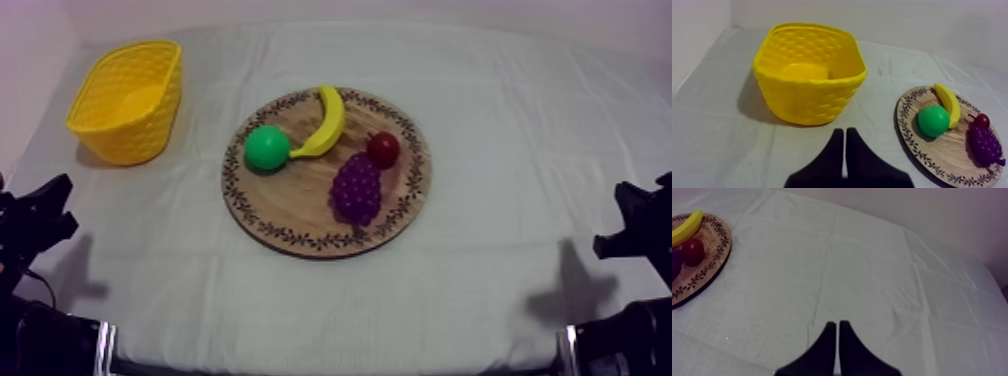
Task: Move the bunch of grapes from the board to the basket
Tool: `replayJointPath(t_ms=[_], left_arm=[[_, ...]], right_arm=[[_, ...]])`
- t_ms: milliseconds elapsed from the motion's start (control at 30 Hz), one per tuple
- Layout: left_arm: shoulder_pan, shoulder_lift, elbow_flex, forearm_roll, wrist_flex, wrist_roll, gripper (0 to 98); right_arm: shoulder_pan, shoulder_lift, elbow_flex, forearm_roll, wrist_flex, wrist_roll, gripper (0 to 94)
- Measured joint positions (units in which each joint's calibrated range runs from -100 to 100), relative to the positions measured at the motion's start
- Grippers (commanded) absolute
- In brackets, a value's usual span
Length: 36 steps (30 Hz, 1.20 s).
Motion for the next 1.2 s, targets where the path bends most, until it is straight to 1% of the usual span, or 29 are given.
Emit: replayJointPath(t_ms=[67, 200, 433, 567, 700, 933, 1133, 1200], left_arm=[[-0.18, -0.19, 0.32, -0.18, -0.48, 0.19, 0.0], [-0.21, -0.19, 0.33, -0.18, -0.76, 1.59, 0.0], [-0.14, -0.19, 0.33, -0.18, -0.77, 1.63, 0.0], [0.91, -0.19, 0.33, -0.18, -0.77, 1.32, 0.0], [2.86, -0.19, 0.33, -0.18, -0.77, 0.62, 0.0], [8.10, -0.17, 0.09, -0.15, -1.14, -1.76, 0.0], [11.85, 2.70, 0.00, 0.25, -4.05, -2.14, 0.0], [12.80, 5.21, -0.26, 0.29, -5.56, -1.68, 0.0]], right_arm=[[0.00, 0.00, 0.00, 0.00, 0.00, 0.00, 0.3], [0.00, 0.00, 0.00, 0.00, 0.00, 0.00, 0.3], [0.00, 0.00, 0.00, 0.00, 0.00, 0.00, 0.3], [0.00, 0.00, 0.00, 0.00, 0.00, 0.00, 0.3], [0.00, 0.00, 0.00, 0.00, 0.00, -0.04, 0.3], [0.00, 0.00, 0.00, 0.00, 0.00, 0.05, 0.3], [0.00, 0.00, 0.00, 0.00, 0.00, 0.05, 0.3], [0.00, 0.00, 0.00, 0.00, 0.00, 0.05, 0.3]])
